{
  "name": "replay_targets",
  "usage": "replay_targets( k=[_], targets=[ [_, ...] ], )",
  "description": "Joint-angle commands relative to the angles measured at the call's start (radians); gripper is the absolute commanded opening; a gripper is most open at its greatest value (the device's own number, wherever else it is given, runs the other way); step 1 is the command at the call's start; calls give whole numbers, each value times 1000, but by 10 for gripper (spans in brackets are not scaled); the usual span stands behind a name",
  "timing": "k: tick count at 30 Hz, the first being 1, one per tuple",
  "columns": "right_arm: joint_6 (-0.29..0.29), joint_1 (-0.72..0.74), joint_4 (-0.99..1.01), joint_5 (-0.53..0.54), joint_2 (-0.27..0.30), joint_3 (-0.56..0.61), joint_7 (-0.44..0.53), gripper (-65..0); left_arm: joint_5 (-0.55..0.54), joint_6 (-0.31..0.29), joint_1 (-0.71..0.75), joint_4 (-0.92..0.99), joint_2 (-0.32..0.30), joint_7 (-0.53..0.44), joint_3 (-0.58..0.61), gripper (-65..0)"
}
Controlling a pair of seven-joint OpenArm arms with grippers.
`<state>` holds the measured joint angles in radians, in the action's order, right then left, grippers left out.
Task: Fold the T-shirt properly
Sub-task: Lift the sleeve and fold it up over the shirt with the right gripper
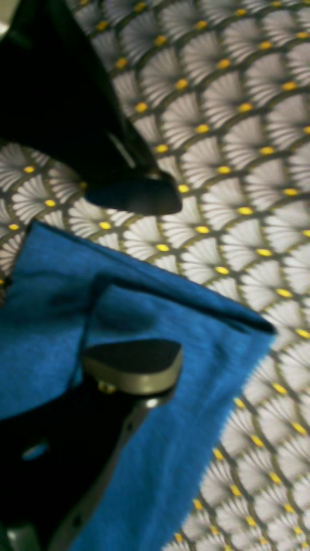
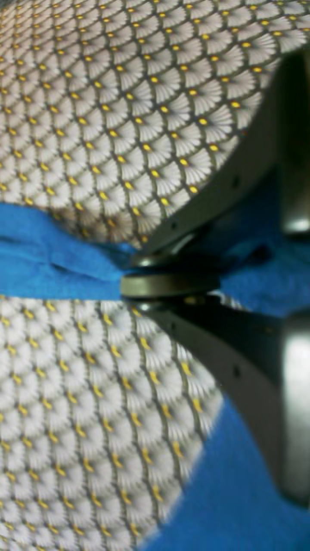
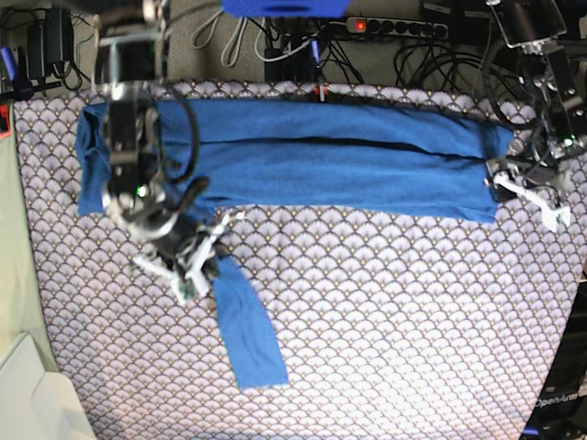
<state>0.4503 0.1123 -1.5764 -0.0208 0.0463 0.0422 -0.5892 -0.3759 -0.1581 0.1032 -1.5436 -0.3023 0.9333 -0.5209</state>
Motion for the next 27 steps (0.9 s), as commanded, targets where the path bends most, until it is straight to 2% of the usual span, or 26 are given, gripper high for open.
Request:
replay_targets(
  k=[1, 8, 15, 20, 27],
  targets=[
    [2, -3, -57, 18, -10, 0, 16, -650, -8, -2, -16, -25, -18, -15, -3, -208],
    [2, -188, -236, 18, -101, 28, -10, -650, -8, -2, -18, -62, -16, -12, -3, -208],
    [2, -319, -295, 18, -110, 166, -10, -650, -8, -2, -18, -97, -16, -12, -3, -208],
    [2, -357, -292, 18, -107, 256, -7, -650, -8, -2, -18, -103, -16, -12, -3, -208],
    [2, -385, -285, 18, -107, 284, -8, -650, -8, -2, -15, -103, -16, -12, -3, -208]
  ],
)
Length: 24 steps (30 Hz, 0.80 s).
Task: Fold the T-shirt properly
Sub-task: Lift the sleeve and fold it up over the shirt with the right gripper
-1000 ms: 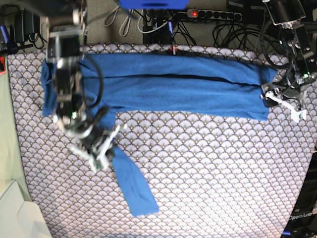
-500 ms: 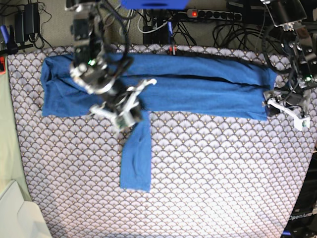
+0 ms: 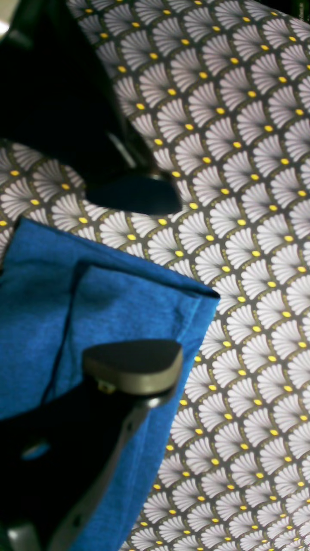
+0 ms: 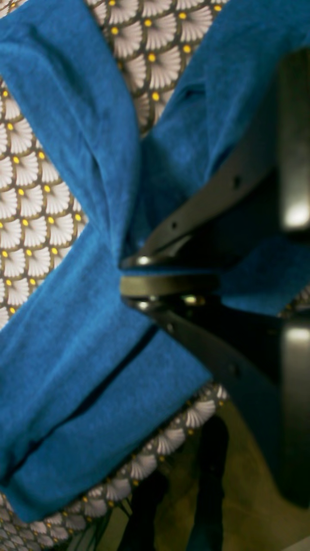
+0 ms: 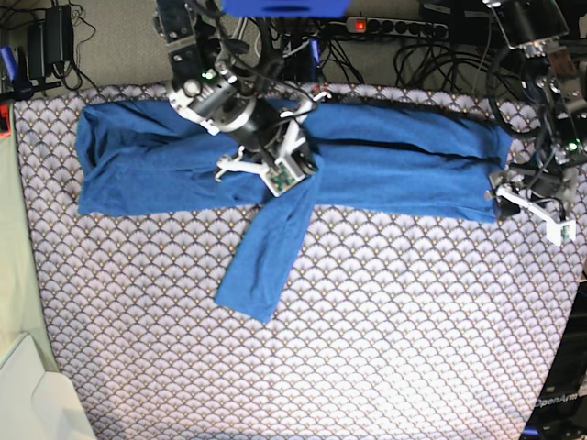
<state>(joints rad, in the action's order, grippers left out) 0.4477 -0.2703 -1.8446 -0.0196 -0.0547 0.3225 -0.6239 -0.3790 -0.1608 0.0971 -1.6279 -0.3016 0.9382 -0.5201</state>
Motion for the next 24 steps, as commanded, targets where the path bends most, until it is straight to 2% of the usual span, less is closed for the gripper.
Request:
replay_targets(
  k=[1, 4, 14, 24],
  targets=[
    [4, -11, -17, 17, -7, 4, 26, -650, -5, 0, -9, -19, -17, -17, -4, -208],
    [4, -24, -16, 17, -7, 7, 26, -650, -5, 0, -10, -19, -17, -17, -4, -208],
    [4, -39, 20, 17, -3, 132, 26, -650, -7, 0, -12, -19, -17, -18, -4, -208],
    [1, -17, 32, 17, -6, 132, 26, -650, -7, 0, -6, -58, -18, -17, -4, -208]
  ],
)
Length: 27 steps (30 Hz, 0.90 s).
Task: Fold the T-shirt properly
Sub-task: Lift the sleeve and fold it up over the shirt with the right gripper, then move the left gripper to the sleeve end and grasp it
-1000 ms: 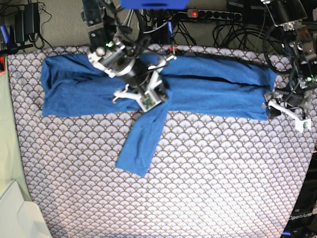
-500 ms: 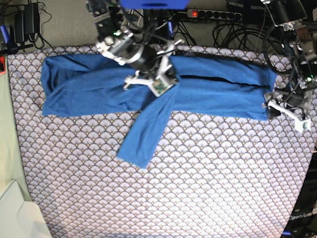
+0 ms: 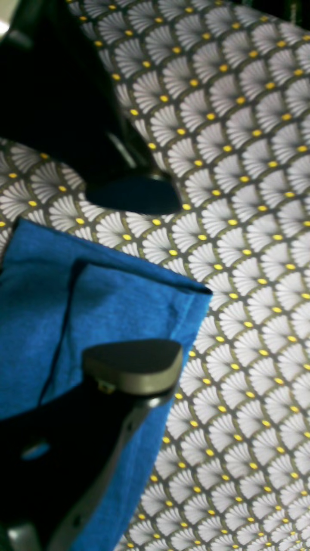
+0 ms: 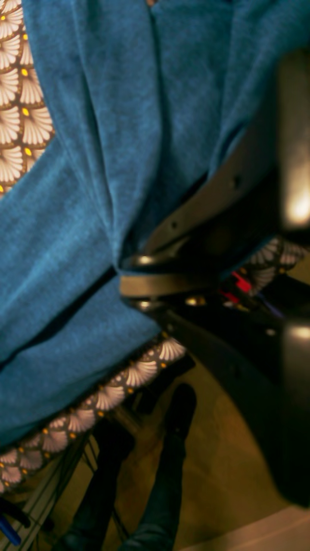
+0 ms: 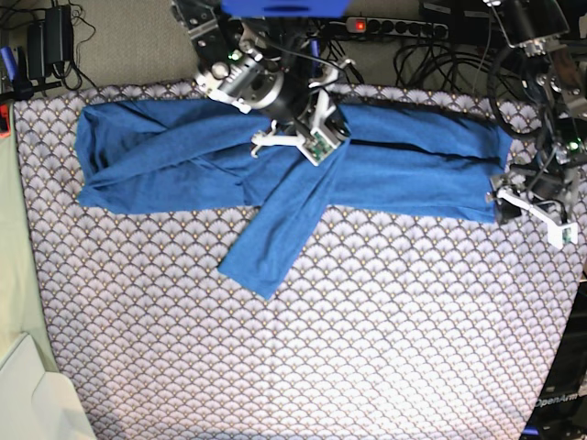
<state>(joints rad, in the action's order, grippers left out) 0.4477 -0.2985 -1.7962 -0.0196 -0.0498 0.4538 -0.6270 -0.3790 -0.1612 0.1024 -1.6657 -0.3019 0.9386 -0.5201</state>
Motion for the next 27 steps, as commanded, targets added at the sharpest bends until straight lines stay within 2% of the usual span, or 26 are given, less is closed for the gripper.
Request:
replay_targets(
  k=[1, 9, 11, 14, 17, 19, 23, 27],
  targets=[
    [0, 15, -15, 17, -11, 1, 29, -650, -7, 1, -13, -20, -18, -17, -4, -208],
    [0, 18, -15, 17, -8, 9, 29, -644, -7, 1, -17, -20, -18, -17, -4, -208],
    [0, 18, -7, 17, -8, 9, 28, -600, -7, 1, -17, -20, -18, -19, -4, -208],
    [0, 18, 14, 17, -9, 10, 28, -473, -8, -1, -31, -20, -18, -19, -4, -207],
    [0, 12, 16, 17, -9, 10, 31, -356, -64, -1, -36, -20, -24, -19, -4, -207],
    [1, 11, 6, 17, -9, 12, 35, -320, -107, -1, -37, -20, -27, -22, -4, -207],
    [1, 8, -63, 17, -6, 38, 29, -319, -170, -1, -66, -21, -27, -26, 4, -207],
    [1, -15, -150, 17, 21, 32, 29, -319, -206, -1, -111, -23, -9, -25, 42, -207]
  ],
)
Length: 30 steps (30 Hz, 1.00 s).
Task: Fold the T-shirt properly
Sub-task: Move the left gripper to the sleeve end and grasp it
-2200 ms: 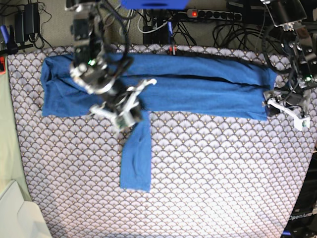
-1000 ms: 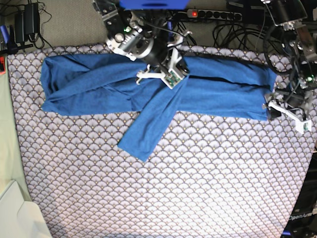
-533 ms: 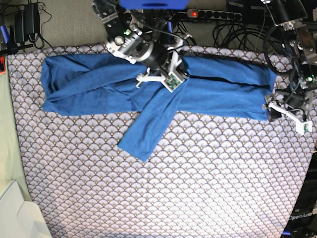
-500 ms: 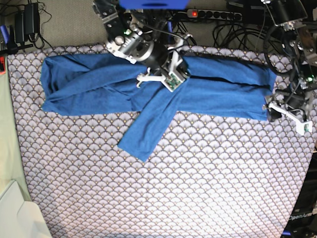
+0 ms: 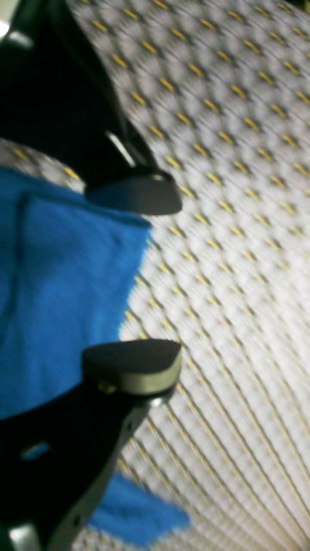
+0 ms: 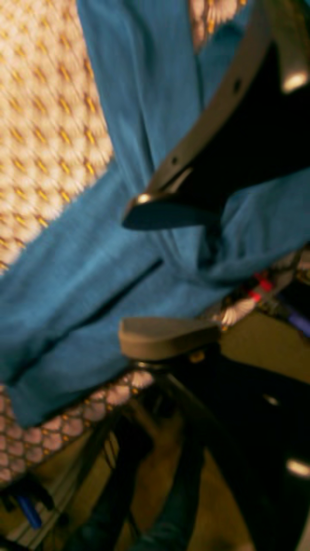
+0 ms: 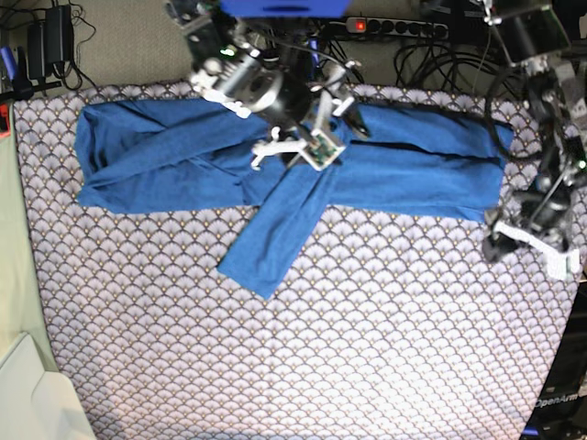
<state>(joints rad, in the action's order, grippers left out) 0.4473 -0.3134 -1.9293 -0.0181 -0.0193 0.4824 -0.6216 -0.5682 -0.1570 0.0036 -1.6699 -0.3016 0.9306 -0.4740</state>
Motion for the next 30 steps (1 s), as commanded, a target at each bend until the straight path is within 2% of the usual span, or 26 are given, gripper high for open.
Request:
replay_targets(
  k=[1, 6, 8, 11, 13, 18, 24, 27, 30],
  targets=[
    [2, -5, -34, 16, -5, -14, 24, -319, -25, -5, -21, -25, -8, -18, 16, -207],
    [2, -11, -48, 16, 42, -121, 30, -319, -25, 0, -103, -45, -1, -20, 188, -207],
    [2, -14, -49, 16, 65, -175, 30, -319, -22, 6, -139, -45, 18, -22, 266, -207],
    [2, -14, -52, 16, 78, -256, 32, -319, -14, 7, -210, -19, 74, -22, 340, -207],
    [3, -11, -52, 16, 88, -314, 27, -319, 32, 7, -253, 12, 123, -22, 403, -207],
    [5, -10, -52, 16, 91, -417, 24, -319, 228, 7, -348, 124, 279, -28, 578, -207],
    [5, -10, -52, 16, 98, -512, 24, -319, 454, 7, -374, 368, 453, -212, 766, -209],
    [5, -13, -52, 16, 98, -563, 24, -319, 517, 7, -376, 489, 459, -301, 788, -209],
    [5, -16, -52, 16, 98, -595, 24, -319, 517, 7, -386, 603, 459, -393, 791, -210]
  ],
)
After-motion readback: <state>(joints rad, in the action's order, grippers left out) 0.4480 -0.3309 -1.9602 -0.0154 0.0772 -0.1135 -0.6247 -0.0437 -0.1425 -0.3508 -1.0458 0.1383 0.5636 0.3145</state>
